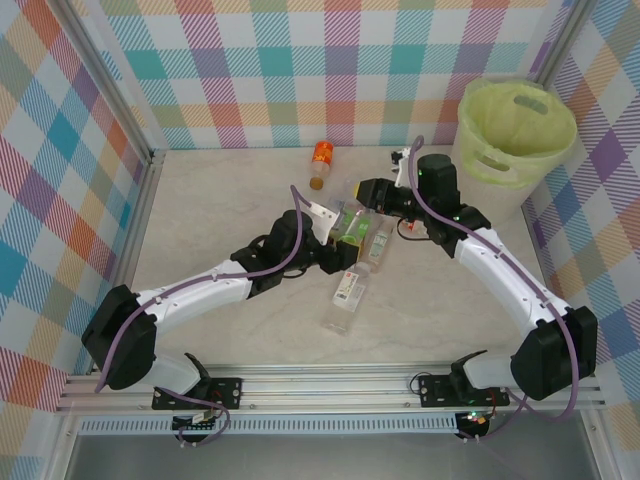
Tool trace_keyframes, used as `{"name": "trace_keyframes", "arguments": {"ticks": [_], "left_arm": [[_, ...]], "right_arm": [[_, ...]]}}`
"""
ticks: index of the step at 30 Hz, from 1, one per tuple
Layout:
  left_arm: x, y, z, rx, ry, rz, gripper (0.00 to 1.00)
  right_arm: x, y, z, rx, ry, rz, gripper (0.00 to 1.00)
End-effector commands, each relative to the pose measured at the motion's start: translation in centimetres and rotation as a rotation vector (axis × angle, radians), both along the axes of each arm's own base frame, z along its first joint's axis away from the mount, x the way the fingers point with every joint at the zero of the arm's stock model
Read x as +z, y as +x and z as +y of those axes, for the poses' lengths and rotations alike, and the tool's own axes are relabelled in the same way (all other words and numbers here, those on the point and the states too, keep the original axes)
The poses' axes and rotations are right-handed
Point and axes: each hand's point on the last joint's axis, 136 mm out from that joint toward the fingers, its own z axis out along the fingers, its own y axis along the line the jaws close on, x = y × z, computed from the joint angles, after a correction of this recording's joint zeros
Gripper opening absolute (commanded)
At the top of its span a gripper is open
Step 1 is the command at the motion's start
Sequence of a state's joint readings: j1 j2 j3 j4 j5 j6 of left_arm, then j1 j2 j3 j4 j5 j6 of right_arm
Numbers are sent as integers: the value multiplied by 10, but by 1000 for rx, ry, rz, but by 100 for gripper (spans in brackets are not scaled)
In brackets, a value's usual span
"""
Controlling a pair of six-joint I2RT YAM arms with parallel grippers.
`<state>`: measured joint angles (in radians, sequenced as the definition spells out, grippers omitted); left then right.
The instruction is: Put the plastic bottles in the bin
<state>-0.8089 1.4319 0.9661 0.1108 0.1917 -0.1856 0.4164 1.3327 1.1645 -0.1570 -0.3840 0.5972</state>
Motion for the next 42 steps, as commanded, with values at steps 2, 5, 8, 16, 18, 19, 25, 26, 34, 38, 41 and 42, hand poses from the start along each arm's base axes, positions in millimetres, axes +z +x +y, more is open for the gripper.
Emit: {"name": "trace_keyframes", "arguments": {"ticks": [2,5,8,16,18,19,25,26,34,38,41,42], "left_arm": [[15,6,0,13,-16,-19,50],[14,8,3,41,-16,-4,61],[14,9,5,60,-31,6,74],[42,15,34,151,-173,-38,100],[41,19,49,216,-176,-52,100],[39,21,58,260,-175,-56,100],[17,28,110,509,-172,-51,100],[14,27,119,543,-177,-48,100],[-6,22,168,712,-194,-12,100],[-14,18,172,711,-210,24,100],[-18,17,170,694,-214,45,100],[-19,16,169,687,-213,49,100]], "right_arm": [[8,-1,1,7,-19,-36,15],[9,-3,0,7,-17,-40,11],[9,-4,-1,2,-22,-45,2],[17,1,-26,-104,-131,-131,0],[23,3,-34,-128,-167,-167,0],[27,4,-39,-146,-186,-190,0],[59,16,-70,-289,-275,-352,0],[68,20,-82,-351,-296,-386,0],[162,49,-158,-713,-202,-688,0],[212,61,-211,-940,-158,-821,0],[241,69,-249,-1059,-59,-857,0],[247,71,-260,-1101,-30,-861,0]]}}
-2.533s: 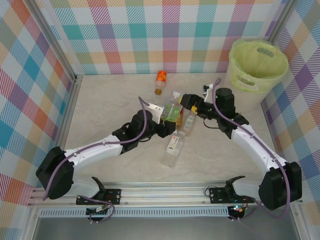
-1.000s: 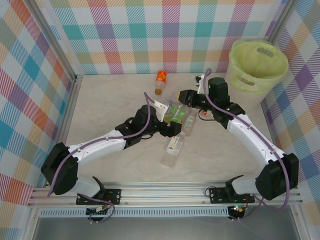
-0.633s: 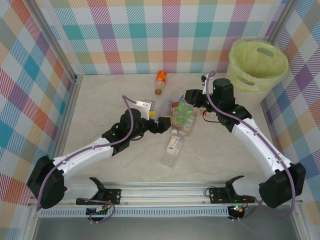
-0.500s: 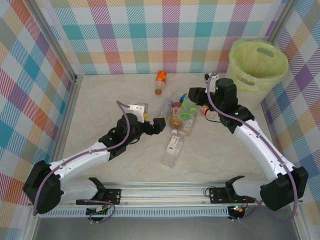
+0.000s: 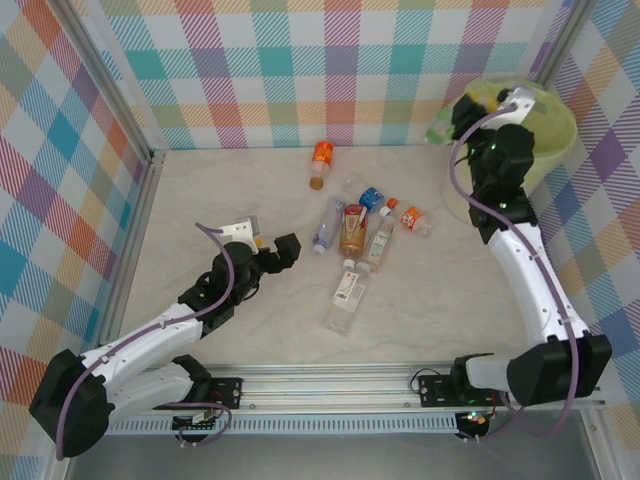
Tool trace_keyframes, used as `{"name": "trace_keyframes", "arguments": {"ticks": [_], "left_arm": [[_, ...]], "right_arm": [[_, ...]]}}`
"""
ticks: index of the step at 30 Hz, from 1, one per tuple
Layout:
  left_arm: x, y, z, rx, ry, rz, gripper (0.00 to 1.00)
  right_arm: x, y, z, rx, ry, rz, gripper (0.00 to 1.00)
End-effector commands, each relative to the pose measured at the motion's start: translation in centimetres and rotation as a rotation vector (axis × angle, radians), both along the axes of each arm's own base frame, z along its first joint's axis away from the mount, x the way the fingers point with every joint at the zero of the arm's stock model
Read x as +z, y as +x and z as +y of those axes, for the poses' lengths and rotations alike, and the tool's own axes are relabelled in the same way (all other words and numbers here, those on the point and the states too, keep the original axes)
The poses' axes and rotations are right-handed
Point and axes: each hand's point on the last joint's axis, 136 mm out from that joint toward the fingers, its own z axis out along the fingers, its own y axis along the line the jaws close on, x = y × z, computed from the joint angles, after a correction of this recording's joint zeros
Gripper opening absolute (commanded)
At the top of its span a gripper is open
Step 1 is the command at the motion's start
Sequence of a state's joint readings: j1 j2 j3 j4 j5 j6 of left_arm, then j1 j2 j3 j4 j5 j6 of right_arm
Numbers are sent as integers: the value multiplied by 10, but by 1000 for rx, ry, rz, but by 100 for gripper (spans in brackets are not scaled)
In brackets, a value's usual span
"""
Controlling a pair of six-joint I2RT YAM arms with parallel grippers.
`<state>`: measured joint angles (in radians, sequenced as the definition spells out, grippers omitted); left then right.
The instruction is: Put the plastic bottles in the bin
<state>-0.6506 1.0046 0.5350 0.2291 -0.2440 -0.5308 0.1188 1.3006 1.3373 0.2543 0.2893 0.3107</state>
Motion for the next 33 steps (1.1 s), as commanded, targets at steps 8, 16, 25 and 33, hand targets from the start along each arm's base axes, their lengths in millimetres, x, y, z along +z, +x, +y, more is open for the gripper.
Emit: {"name": "trace_keyframes", "arguments": {"ticks": [8,16,25,33], "left_arm": [[-8,-2,-4,-29,-31,29,100],[-10,-4,-8,-54,-22,46,100],[-25,-7,-15,-94,2,121,100],[-38,-3,-27,-129,34,208,100]], "right_arm": [[43,20,-105,-436,145,-242,0],[-18,82,-119,-481,47,30,1],[-77,128,-124,-384,-36,342,43],[-82,132,-110,-261,-57,469,84]]}}
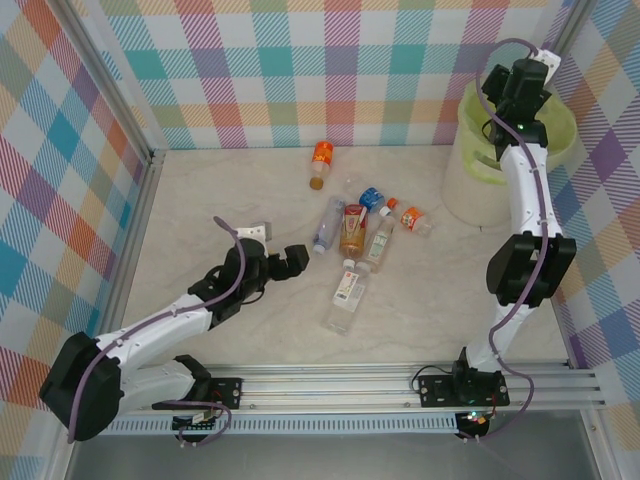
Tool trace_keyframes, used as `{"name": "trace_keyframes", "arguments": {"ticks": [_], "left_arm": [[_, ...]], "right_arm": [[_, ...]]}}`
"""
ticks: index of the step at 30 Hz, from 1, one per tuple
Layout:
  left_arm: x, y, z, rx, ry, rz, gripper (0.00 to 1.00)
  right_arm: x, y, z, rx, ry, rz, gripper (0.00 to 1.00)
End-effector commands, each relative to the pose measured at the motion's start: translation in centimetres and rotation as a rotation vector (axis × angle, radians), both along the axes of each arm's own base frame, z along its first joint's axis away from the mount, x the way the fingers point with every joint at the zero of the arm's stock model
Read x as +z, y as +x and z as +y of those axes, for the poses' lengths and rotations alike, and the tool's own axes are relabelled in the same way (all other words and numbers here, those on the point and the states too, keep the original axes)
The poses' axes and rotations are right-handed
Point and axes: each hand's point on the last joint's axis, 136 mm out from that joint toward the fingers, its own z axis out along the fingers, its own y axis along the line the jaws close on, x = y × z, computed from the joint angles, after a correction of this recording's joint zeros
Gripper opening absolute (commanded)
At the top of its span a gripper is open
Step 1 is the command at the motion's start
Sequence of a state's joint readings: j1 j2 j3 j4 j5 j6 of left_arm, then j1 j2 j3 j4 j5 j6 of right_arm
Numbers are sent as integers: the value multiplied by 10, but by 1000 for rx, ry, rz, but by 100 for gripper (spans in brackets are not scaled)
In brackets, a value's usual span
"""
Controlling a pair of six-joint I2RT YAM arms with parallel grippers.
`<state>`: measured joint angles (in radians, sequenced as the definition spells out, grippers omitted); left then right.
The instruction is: Put the plastic bottles in the bin
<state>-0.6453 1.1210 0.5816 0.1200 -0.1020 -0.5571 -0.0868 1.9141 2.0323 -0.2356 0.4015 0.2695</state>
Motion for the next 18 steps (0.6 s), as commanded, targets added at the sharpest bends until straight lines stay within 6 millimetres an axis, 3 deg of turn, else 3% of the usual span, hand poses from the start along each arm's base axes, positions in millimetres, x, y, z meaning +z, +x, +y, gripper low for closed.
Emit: {"name": "trace_keyframes", "arguments": {"ticks": [1,5,12,18], "left_arm": [[3,3,-6,-20,-2,33,100],[-4,4,-12,-39,17,82,100],[-16,-2,-21,-69,92,127,100],[-15,-16,-36,-103,199,103,100]], "right_arm": [[5,-13,11,57,8,48,87],[17,-32,23,119,18,34,99],[22,-92,66,329,82,10,100],[18,-159,141,719,232,-13,100]]}}
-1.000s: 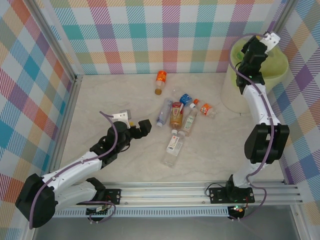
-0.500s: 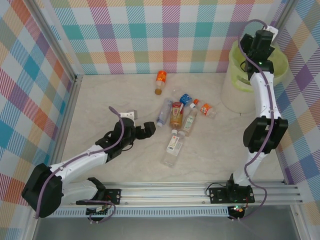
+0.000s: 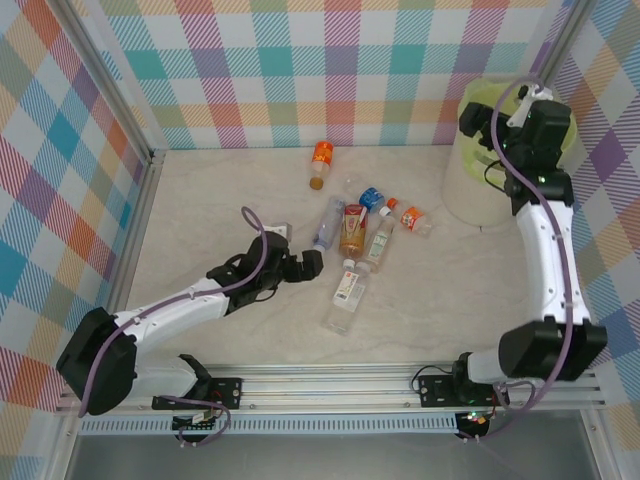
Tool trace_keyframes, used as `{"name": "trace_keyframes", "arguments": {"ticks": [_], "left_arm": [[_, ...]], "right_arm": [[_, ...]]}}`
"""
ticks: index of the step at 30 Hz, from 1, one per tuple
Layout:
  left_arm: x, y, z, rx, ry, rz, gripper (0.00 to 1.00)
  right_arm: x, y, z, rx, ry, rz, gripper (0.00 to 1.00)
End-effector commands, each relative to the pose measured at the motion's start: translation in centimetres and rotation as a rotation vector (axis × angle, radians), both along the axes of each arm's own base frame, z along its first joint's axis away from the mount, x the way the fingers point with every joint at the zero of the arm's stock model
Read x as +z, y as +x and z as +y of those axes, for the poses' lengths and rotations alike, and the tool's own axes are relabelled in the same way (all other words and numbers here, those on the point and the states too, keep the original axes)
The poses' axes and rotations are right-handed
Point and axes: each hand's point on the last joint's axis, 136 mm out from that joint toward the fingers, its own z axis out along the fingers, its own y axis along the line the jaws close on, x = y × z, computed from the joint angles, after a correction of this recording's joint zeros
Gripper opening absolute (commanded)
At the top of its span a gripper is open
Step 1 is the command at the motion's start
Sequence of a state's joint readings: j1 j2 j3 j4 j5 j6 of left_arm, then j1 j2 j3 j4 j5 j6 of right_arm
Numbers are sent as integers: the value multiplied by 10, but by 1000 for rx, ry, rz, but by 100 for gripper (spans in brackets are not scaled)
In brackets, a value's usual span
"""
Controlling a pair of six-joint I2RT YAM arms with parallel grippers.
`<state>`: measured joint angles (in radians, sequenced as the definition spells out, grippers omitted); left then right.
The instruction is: Put the plastic bottles in the bin
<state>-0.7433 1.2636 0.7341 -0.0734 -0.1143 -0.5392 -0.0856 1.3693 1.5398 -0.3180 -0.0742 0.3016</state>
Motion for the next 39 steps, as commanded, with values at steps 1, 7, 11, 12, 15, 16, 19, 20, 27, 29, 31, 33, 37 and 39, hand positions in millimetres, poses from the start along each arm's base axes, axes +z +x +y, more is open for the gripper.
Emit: {"name": "trace_keyframes", "arguments": {"ticks": [1,7,11,12,15,16,19,20,27,29,31,33,37,39], "left_arm": [[7,-7,-7,-24,65,-36,100],[-5,-31,-29,-113,88,35,100],[-19,-51,-40,-159,52,149,100],[-22,-56,-40,-169,66,162,100],[-35,-77,-40,-210,145,205,100],[-40,-83,-40,-222,182,213,100],[-56,-104,-48,-282,291,239,100],[-61,-110,-50,-300,323,249,100],[-86,-125,-68,-372,523,232,100],[-93,-128,-72,-386,553,242,100],[-101,-127,-69,-375,591,259,100],[-104,-121,-66,-357,645,249,100],[-98,-110,-80,-393,657,187,100],[-97,-107,-88,-413,625,178,100]], "right_arm": [[1,-34,58,312,145,-15,100],[-34,-74,86,432,280,67,100],[-54,-94,99,483,297,98,100],[-58,-98,102,493,309,103,100],[-71,-108,116,544,364,111,100],[-76,-110,121,553,374,116,100],[-89,-110,128,540,363,128,100],[-92,-108,128,528,357,131,100],[-97,-95,128,497,354,144,100],[-98,-94,129,496,354,154,100],[-102,-93,128,491,352,162,100],[-105,-93,128,487,351,166,100],[-108,-93,128,483,353,166,100],[-109,-93,129,485,353,168,100]]}}
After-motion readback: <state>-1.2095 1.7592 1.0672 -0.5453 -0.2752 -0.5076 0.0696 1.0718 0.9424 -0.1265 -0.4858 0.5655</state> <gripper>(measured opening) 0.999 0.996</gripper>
